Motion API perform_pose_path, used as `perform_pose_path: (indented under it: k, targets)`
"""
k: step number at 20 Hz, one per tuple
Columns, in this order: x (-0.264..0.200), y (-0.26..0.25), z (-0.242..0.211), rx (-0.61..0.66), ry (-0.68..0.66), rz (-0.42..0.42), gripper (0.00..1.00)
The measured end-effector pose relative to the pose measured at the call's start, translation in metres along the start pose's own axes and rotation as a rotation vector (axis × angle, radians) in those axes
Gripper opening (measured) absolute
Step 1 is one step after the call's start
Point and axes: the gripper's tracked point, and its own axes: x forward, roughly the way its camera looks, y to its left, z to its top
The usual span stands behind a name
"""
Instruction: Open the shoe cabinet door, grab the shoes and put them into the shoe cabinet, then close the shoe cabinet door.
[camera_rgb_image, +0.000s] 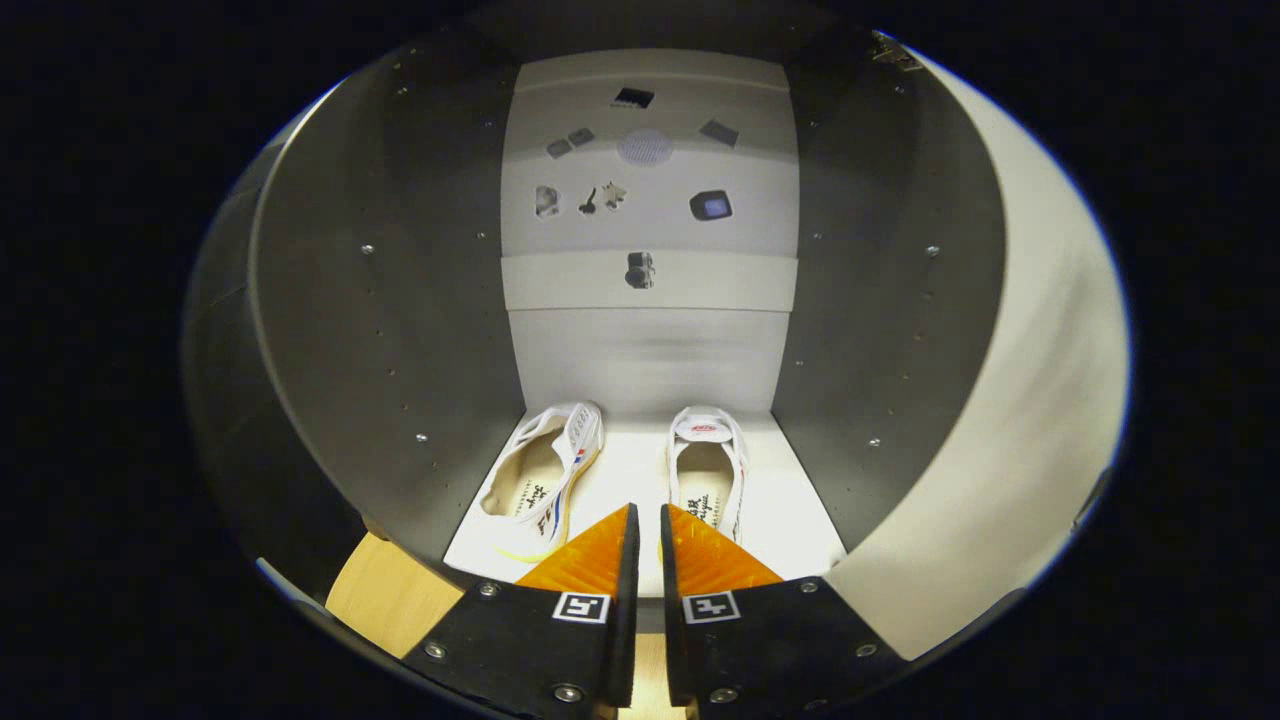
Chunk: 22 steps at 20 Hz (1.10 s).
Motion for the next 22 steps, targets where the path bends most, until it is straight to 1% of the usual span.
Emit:
perform_pose_path:
  k: [3, 5, 7, 11, 15, 22]
  targets:
    - [-0.055, 0.009, 0.002, 0.03, -0.063, 0.005, 0.13]
    - [-0.091, 0.011, 0.002, 0.033, -0.103, -0.007, 0.12]
    - [-0.122, 0.021, -0.005, 0.046, -0.118, 0.009, 0.13]
    - [-0.178, 0.02, -0.019, 0.027, -0.13, -0.022, 0.13]
    - [-0.218, 0.017, -0.027, 0.046, -0.155, -0.044, 0.13]
    - [-0.266, -0.001, -0.05, 0.063, -0.148, -0.098, 0.13]
